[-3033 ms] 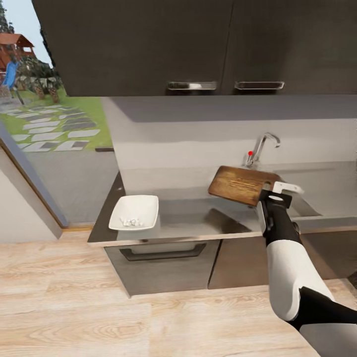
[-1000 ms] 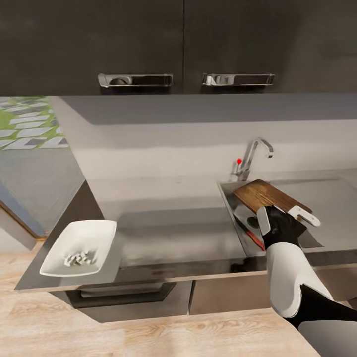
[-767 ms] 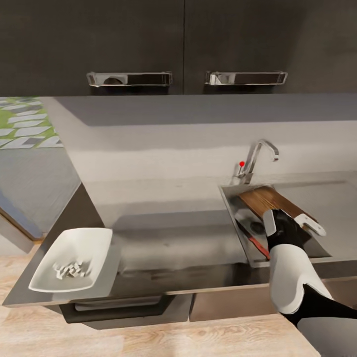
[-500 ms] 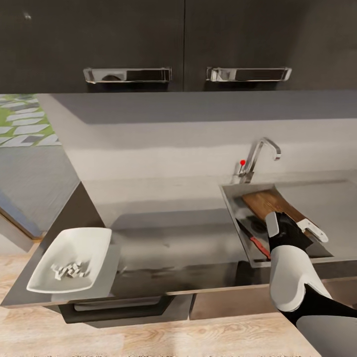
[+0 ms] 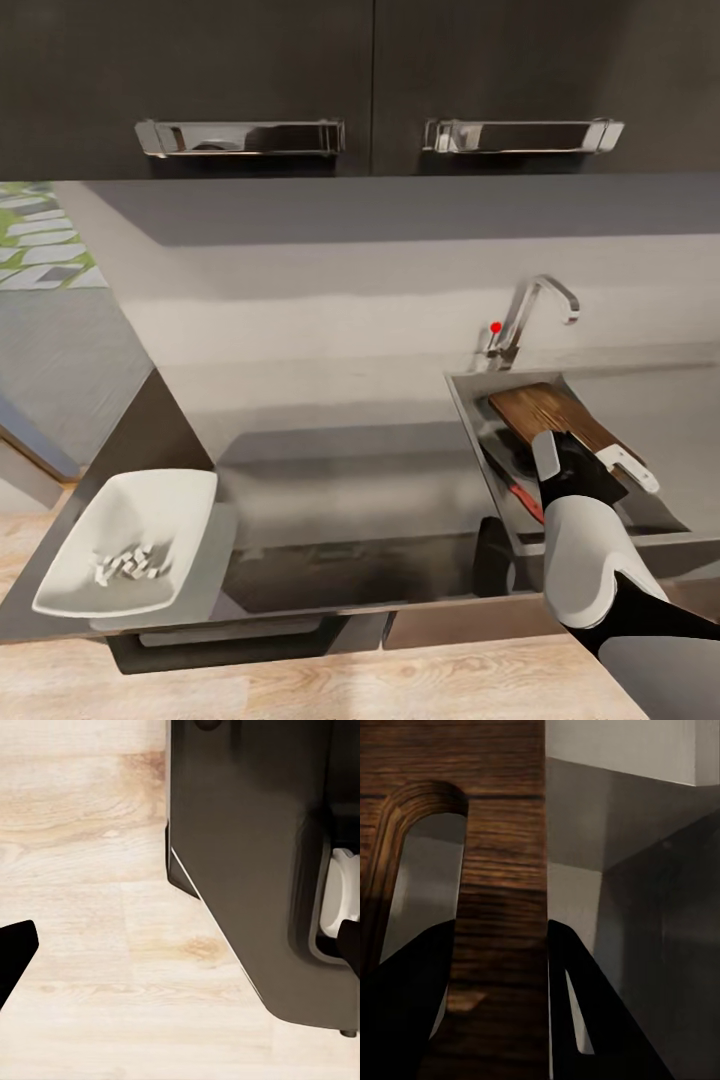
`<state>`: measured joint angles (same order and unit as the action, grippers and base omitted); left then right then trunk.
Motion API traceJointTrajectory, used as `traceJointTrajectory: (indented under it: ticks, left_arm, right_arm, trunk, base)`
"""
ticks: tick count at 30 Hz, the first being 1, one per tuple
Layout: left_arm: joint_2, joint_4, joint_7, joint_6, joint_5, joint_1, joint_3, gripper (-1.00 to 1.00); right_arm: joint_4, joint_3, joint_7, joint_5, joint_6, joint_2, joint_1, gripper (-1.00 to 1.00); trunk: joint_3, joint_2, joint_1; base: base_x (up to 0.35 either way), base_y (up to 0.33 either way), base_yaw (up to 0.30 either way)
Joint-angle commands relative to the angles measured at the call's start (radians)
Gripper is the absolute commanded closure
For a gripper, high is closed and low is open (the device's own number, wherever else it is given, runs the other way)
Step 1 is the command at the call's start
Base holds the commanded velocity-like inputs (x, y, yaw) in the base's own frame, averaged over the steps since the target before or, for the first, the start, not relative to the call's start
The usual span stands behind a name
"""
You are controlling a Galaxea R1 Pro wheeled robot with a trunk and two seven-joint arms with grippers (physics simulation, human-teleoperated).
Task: In the kitchen, take the Vidalia onion out of the sink, dice it on the chopping board with the paring knife, put the diced onion into the bowl on the countertop, then place both the paring knife and the chopping board into the sink.
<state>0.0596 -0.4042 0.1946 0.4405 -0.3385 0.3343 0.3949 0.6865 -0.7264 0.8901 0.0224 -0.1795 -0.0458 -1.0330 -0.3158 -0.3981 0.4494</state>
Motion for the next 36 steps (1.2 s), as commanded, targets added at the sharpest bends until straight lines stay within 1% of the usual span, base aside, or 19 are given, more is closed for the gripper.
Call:
traceJointTrajectory:
  ticks: [1,6,10,15,17,19,21,27,36]
  left_arm:
    - [0.001,-0.003,0.008,0.001,-0.005,0.0,0.009,-1.0]
    - [0.002,-0.002,0.008,0.001,-0.005,0.0,0.009,-1.0]
    - [0.002,-0.002,0.008,0.001,-0.005,0.0,0.009,-1.0]
    - [0.002,0.001,0.009,0.001,-0.005,0.0,0.009,-1.0]
    - [0.003,0.002,0.009,0.001,-0.005,0.0,0.009,-1.0]
    - [0.003,0.002,0.01,0.001,-0.005,0.0,0.009,-1.0]
    - [0.003,0.001,0.011,0.001,-0.005,0.0,0.009,-1.0]
    - [0.003,0.0,0.014,0.001,-0.005,0.001,0.009,-1.0]
    - [0.003,-0.001,0.014,0.001,-0.005,0.0,0.009,-1.0]
  right_arm:
    - [0.001,-0.002,0.001,-0.001,-0.008,-0.001,-0.001,1.0]
    - [-0.004,-0.002,0.001,-0.002,-0.008,-0.002,-0.001,1.0]
    - [-0.039,-0.003,-0.003,-0.001,-0.006,0.003,-0.001,1.0]
    - [-0.052,-0.004,-0.005,0.0,-0.002,0.003,-0.001,1.0]
    - [-0.068,-0.004,-0.006,0.001,0.027,0.004,-0.001,1.0]
    - [-0.097,-0.006,-0.006,0.001,0.078,0.007,-0.001,1.0]
    - [-0.11,-0.007,-0.008,0.001,0.094,0.008,-0.001,1.0]
    - [-0.12,-0.01,-0.046,0.001,0.104,0.007,-0.001,1.0]
    - [-0.12,-0.011,-0.05,0.001,0.111,0.005,-0.001,1.0]
  trunk:
    - [-0.003,-0.002,0.001]
    - [-0.011,-0.002,0.001]
    - [-0.018,-0.002,0.001]
    - [-0.026,-0.002,0.001]
    - [-0.029,-0.002,0.001]
    - [-0.032,-0.002,0.001]
    - [-0.035,-0.002,0.001]
    - [-0.045,-0.002,0.001]
    - [-0.059,-0.002,0.001]
  base:
    - [0.028,0.0,0.0]
    - [0.008,0.0,0.0]
    - [0.0,0.0,0.0]
    - [0.0,0.0,0.0]
    - [0.0,0.0,0.0]
    - [0.0,0.0,0.0]
    - [0.0,0.0,0.0]
    - [0.0,0.0,0.0]
    - [0.0,0.0,0.0]
